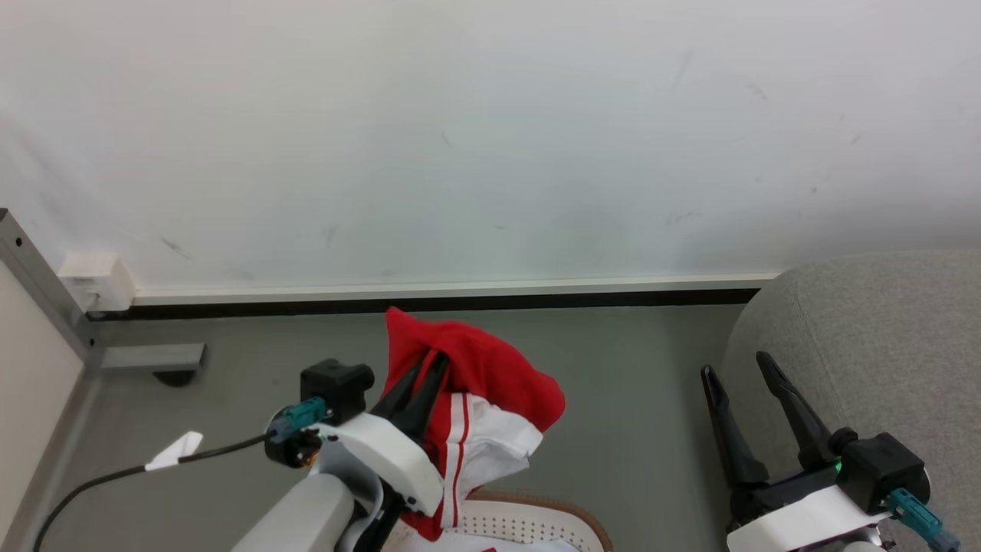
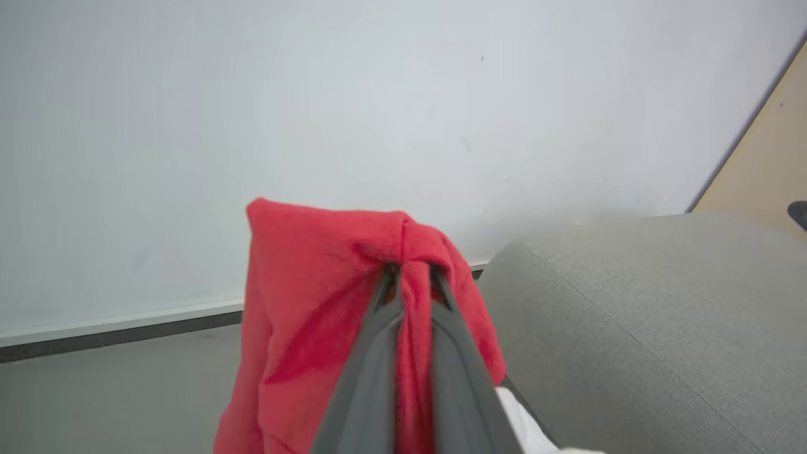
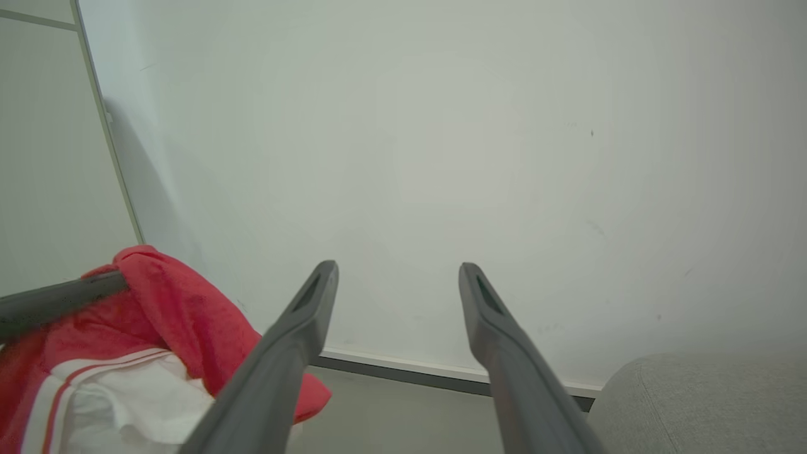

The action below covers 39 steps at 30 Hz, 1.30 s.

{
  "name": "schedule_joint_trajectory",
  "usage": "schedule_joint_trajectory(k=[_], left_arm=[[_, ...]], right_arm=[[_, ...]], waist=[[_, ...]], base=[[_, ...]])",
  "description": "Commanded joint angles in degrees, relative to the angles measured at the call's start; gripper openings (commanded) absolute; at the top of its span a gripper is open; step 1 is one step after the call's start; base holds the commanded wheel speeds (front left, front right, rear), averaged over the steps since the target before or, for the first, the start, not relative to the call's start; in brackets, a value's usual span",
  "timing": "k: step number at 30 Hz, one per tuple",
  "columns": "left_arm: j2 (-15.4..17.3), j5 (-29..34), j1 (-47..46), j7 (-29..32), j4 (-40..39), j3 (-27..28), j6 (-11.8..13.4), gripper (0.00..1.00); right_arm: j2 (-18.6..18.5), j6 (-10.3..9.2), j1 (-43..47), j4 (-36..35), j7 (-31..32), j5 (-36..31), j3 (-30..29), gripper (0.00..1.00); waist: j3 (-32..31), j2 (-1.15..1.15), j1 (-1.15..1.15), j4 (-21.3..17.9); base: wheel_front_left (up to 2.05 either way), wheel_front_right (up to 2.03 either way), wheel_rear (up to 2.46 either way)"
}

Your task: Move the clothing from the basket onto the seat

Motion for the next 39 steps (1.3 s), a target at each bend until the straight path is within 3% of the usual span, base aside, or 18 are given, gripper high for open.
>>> schedule_joint_trajectory(k=[1,9,24,33,39], left_arm=[[0.94,0.28,0.54,-0.07,-2.6,0.58,0.92,0.0],[3.7,0.53,1.23,1.86,-11.54,1.58,3.58,0.0],[5.19,0.43,2.42,3.8,-16.23,1.21,5.66,0.0],[3.99,0.94,0.94,4.61,-16.23,-0.54,5.04,0.0],[1.88,1.55,-0.32,5.39,-15.35,-3.0,3.86,0.0]], right_arm=[[0.25,-0.11,1.22,0.21,0.0,-0.1,-0.04,1.0],[0.68,-0.12,1.82,-0.3,0.0,-0.2,1.21,1.0],[0.74,-0.11,1.57,0.21,-0.01,0.92,5.6,1.0],[-4.14,-0.12,-4.48,3.6,-0.01,3.13,24.68,1.0],[-3.96,-0.12,-10.63,8.19,-0.01,4.61,33.69,1.0]], waist=[[-0.57,0.0,0.01,-0.11],[-1.3,0.0,0.01,0.19],[-1.06,0.0,0.01,1.48],[-1.19,0.0,0.01,4.21],[-1.88,0.0,0.01,7.22]], base=[[0.0,0.0,0.0],[0.0,0.0,0.0],[0.0,0.0,0.0],[0.0,0.0,0.0],[0.0,0.0,0.0]])
